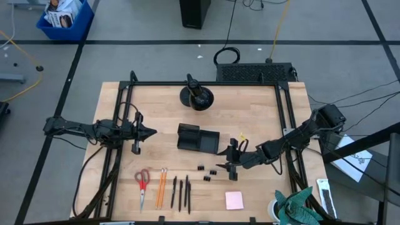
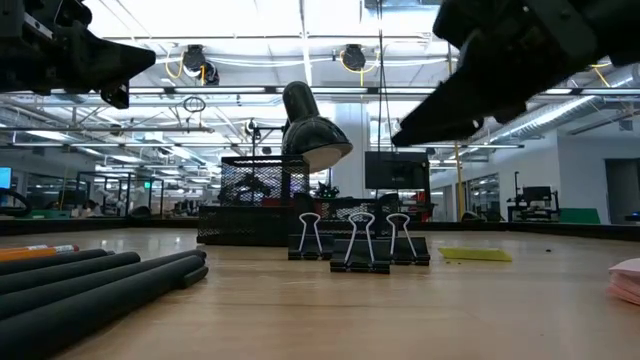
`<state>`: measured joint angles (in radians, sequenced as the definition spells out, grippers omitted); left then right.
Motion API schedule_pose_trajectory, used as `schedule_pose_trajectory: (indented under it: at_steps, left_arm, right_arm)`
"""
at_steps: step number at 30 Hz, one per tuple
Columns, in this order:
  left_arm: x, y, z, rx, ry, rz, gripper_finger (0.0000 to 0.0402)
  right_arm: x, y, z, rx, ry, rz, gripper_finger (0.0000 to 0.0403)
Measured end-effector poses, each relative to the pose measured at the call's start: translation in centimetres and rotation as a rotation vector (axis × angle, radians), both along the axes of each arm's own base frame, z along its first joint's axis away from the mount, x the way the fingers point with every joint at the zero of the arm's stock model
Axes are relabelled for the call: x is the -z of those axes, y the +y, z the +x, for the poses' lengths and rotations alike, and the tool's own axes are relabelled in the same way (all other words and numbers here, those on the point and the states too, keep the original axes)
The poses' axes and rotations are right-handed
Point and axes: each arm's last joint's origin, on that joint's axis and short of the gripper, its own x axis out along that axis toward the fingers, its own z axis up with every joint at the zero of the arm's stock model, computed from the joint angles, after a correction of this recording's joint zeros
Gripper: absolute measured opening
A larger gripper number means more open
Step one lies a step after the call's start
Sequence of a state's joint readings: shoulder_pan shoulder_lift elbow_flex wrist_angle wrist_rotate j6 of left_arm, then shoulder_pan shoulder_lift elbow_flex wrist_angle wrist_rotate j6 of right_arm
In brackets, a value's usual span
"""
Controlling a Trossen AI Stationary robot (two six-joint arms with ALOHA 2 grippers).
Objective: Pick and place office supplies into organizer
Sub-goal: Put the black binder clip into the black desk organizer
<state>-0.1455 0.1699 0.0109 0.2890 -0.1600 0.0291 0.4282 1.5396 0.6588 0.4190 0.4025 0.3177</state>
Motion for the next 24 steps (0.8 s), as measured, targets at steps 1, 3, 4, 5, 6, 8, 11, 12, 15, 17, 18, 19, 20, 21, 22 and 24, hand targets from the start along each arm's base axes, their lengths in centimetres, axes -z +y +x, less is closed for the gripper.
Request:
schedule_pose_trajectory:
  at_steps: [1, 3, 4, 5, 6, 8, 11, 12, 15, 17, 18, 19, 20, 21, 22, 24]
  left_arm:
    - [0.0, 0.0, 0.0, 0.000, 0.000, 0.000, 0.0006]
    - [0.0, 0.0, 0.0, 0.000, 0.000, -0.001, 0.0006]
    - [0.0, 0.0, 0.0, 0.000, 0.000, -0.005, 0.0006]
    - [0.0, 0.0, 0.0, 0.001, 0.000, -0.004, 0.0006]
    - [0.0, 0.0, 0.0, 0.000, 0.000, -0.005, 0.0006]
    - [0.0, 0.0, 0.0, 0.000, 0.001, -0.006, 0.0006]
    - [0.1, 0.0, 0.0, 0.001, 0.007, -0.010, 0.0006]
    - [0.1, 0.0, 0.0, 0.001, 0.009, -0.010, 0.0006]
    - [0.2, 0.0, 0.0, 0.001, 0.020, -0.008, 0.0006]
    - [0.3, 0.0, 0.0, 0.001, 0.027, -0.007, 0.0006]
    - [0.3, 0.0, 0.0, 0.001, 0.030, -0.007, 0.0006]
    - [0.3, 0.0, 0.0, 0.001, 0.032, -0.007, 0.0005]
    - [0.3, 0.0, 0.0, 0.001, 0.032, -0.007, 0.0006]
    - [0.3, 0.0, 0.0, 0.001, 0.031, -0.007, 0.0006]
    - [0.3, 0.0, 0.0, 0.001, 0.032, -0.007, 0.0006]
    - [0.3, 0.0, 0.0, 0.001, 0.032, -0.007, 0.0006]
  right_arm:
    - [0.3, 0.1, -0.2, -0.005, 0.002, 0.010, 0.0213]
    - [0.6, 0.5, -0.1, -0.015, -0.008, 0.015, 0.0213]
    - [0.7, 0.8, -0.1, -0.016, -0.021, 0.014, 0.0213]
    - [0.9, 1.0, 0.1, -0.020, -0.034, 0.012, 0.0213]
    - [1.2, 1.2, 0.3, -0.027, -0.047, 0.010, 0.0213]
    - [2.1, 1.5, 0.4, -0.044, -0.037, -0.022, 0.0213]
    - [3.3, 1.8, 0.7, -0.053, -0.029, -0.039, 0.0213]
    - [3.5, 1.8, 0.8, -0.052, -0.031, -0.038, 0.0213]
    - [4.1, 1.8, 1.0, -0.050, -0.036, -0.036, 0.0213]
    - [4.1, 1.9, 1.1, -0.048, -0.048, -0.030, 0.0212]
    - [4.1, 1.9, 1.2, -0.045, -0.053, -0.024, 0.0212]
    - [4.2, 1.9, 1.2, -0.044, -0.051, -0.021, 0.0212]
    - [4.3, 1.9, 1.2, -0.041, -0.045, -0.016, 0.0212]
    - [4.5, 1.9, 1.2, -0.037, -0.040, -0.010, 0.0212]
    - [4.6, 1.9, 1.2, -0.034, -0.034, -0.007, 0.0212]
    - [4.8, 1.9, 1.2, -0.031, -0.030, -0.002, 0.0212]
